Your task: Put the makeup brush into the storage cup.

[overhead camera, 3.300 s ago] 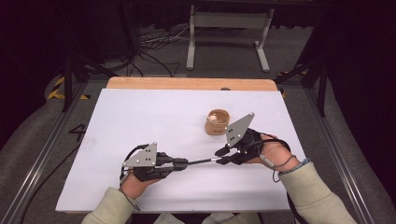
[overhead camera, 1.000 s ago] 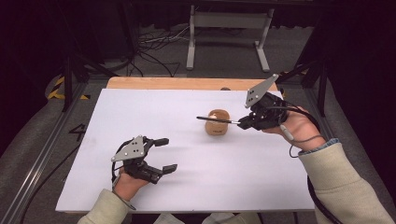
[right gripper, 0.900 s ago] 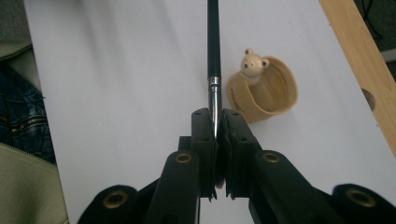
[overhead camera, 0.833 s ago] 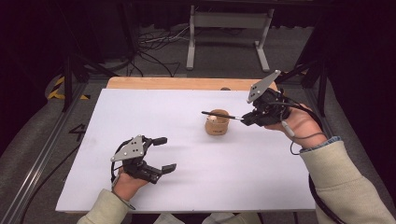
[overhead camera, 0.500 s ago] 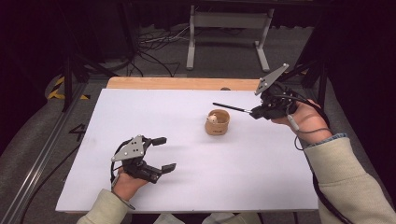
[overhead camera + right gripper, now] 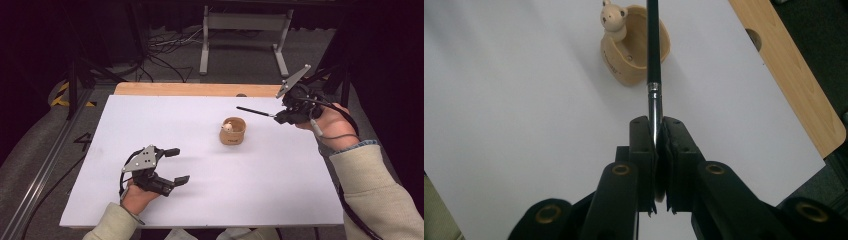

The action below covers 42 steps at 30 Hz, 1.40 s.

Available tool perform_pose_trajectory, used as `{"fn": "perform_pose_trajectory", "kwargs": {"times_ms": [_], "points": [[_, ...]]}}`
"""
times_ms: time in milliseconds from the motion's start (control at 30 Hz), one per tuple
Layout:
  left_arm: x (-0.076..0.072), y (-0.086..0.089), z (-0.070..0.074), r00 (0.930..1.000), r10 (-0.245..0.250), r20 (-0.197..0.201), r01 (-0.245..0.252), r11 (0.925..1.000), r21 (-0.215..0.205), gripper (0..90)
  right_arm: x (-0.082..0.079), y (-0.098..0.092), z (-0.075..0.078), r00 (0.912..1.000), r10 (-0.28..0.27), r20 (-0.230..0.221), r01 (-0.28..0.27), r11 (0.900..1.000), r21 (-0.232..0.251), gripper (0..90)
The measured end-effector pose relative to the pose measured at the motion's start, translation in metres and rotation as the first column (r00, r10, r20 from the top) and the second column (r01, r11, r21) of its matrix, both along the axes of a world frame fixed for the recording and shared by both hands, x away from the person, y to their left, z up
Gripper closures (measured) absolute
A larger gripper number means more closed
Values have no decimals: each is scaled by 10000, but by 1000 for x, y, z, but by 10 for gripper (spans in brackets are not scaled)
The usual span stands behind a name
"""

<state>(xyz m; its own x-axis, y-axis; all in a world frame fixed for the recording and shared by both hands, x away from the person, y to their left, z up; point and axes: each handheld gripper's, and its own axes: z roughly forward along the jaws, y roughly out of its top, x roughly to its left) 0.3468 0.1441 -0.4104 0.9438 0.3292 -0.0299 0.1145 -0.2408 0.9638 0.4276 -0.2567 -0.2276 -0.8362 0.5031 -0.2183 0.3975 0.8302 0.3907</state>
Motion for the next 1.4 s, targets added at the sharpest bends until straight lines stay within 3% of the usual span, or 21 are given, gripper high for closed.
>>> {"fn": "perform_pose_trajectory", "kwargs": {"times_ms": [633,1400], "points": [[-5,11,1,9994,333,-15,-334,9993,-144,100,25,9,6,9963,-283,-817,202,9950,-981,848],[-7,17,1,9990,437,-87,-439,9988,-205,100,48,25,-13,9864,-536,-1554,257,9841,-1760,848]]}}
